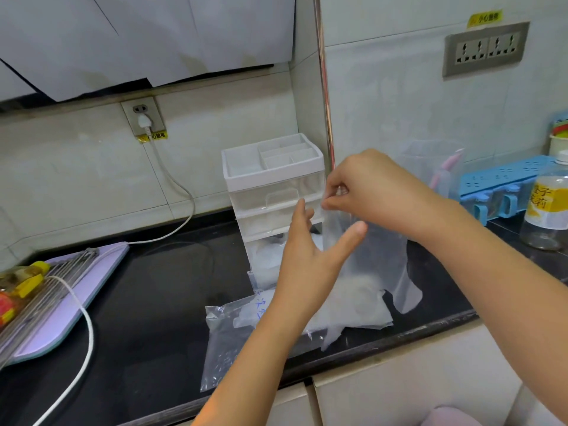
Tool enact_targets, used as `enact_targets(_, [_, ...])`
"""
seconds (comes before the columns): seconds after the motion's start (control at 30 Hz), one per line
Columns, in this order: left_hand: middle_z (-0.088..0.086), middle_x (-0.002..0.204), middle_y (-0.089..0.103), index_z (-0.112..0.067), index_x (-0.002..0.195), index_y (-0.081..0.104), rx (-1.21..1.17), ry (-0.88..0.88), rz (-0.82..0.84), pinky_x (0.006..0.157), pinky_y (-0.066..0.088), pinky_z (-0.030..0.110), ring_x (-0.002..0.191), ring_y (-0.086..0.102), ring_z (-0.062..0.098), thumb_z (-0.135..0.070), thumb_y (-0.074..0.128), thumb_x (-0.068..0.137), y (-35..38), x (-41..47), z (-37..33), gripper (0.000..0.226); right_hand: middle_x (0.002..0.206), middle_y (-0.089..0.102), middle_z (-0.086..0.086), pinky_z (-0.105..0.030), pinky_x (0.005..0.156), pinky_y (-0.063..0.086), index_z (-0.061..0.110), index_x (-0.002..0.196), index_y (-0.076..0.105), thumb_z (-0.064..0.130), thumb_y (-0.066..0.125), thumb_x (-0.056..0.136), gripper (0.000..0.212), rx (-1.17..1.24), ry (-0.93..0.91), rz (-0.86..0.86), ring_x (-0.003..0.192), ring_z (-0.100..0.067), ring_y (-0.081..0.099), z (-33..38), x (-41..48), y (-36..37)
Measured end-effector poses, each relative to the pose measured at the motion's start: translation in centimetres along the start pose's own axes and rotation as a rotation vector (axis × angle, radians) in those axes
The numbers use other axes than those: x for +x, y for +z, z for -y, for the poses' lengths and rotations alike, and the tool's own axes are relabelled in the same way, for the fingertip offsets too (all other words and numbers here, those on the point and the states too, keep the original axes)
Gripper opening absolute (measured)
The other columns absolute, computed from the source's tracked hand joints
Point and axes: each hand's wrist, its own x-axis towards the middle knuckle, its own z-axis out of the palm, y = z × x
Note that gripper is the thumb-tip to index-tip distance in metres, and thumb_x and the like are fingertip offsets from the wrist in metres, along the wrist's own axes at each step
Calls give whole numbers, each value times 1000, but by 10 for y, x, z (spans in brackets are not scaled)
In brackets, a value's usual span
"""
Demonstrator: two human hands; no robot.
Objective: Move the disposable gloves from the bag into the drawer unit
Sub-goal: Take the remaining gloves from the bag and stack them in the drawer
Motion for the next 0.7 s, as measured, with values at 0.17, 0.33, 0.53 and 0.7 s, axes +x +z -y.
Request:
enact_targets(0.17, [-14, 103, 57, -20, 119, 54, 279, 24, -81, 74, 43, 15, 98, 56, 6, -26, 67, 84, -5, 29, 8, 38, 63, 64, 3, -13, 50, 38, 15, 80, 73, 20, 69, 84, 8, 120, -58, 95, 54, -3, 58, -3, 23, 3])
enact_targets(0.33, [3, 76, 68, -13, 84, 70, 285, -121, -22, 52, 44, 9, 65, 63, 7, -21, 75, 80, -40, 58, 44, 10, 60, 65, 1, -11, 49, 43, 17, 71, 67, 16, 71, 84, 13, 298, -1, 154, 40, 1, 53, -36, 56, 18])
enact_targets(0.53, [-3, 66, 63, -9, 79, 70, 437, -87, -119, 52, 41, 10, 59, 56, 1, -16, 75, 80, -84, 104, 57, 9, 64, 69, 6, -14, 61, 48, 10, 80, 71, 11, 71, 84, 5, 462, 80, 214, 55, 0, 65, -59, 104, 52])
enact_targets(0.7, [-10, 80, 60, -13, 82, 66, 538, 131, -326, 74, 43, 19, 78, 53, 2, -20, 70, 85, -110, 131, 41, 8, 79, 69, 14, -8, 70, 46, 14, 88, 74, 17, 72, 83, 6, 606, 43, -43, 75, 3, 64, -60, 113, 56])
